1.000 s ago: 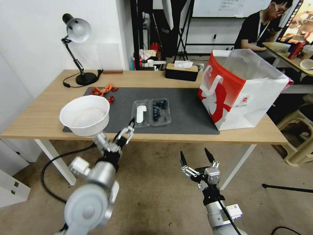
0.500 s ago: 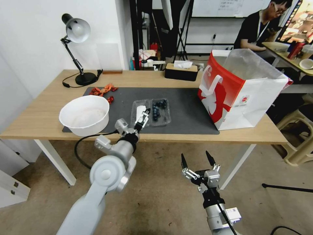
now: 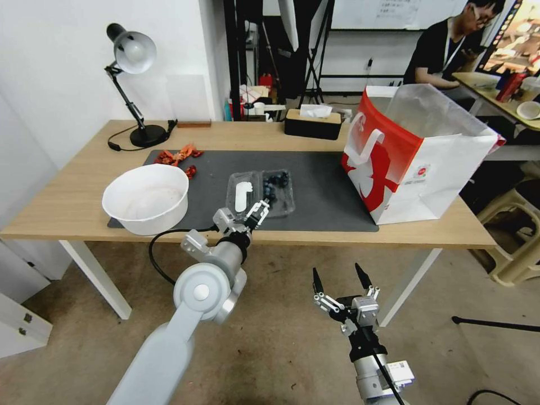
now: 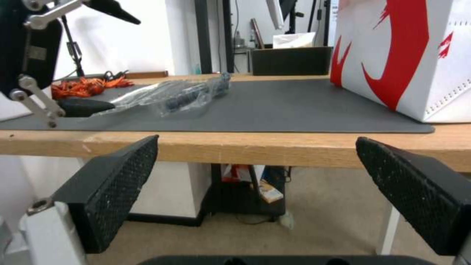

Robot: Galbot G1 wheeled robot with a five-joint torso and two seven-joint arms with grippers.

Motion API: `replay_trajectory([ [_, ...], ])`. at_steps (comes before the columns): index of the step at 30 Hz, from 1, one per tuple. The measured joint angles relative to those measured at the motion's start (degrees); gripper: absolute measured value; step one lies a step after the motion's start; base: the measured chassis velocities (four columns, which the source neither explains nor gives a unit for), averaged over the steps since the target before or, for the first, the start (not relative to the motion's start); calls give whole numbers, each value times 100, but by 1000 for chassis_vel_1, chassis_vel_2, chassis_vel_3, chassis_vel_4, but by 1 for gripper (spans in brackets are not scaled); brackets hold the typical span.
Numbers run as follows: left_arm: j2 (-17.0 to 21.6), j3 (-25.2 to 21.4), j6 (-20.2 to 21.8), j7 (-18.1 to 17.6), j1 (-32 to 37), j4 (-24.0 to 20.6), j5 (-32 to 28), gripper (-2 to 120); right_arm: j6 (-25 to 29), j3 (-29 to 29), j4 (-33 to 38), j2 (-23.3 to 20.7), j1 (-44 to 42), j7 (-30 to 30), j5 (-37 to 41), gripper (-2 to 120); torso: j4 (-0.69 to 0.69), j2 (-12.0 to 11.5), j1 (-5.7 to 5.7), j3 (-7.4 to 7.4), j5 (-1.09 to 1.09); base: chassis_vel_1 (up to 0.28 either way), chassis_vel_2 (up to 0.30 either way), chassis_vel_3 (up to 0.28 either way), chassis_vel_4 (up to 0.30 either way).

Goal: Close the takeout container lid, then place the container into the takeout bag.

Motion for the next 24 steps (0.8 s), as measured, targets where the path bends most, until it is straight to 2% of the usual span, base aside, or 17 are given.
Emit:
replay_trajectory([
  [11, -76, 54, -87, 21, -180, 291, 103, 100, 26, 24, 12, -58, -30, -3, 18, 100, 0, 0, 0, 0, 0, 0, 0, 0, 0],
  [24, -60, 46, -41, -43, -138, 332, 152, 100, 36, 11, 14, -67, -11, -3, 39, 100, 0, 0, 0, 0, 0, 0, 0, 0, 0],
])
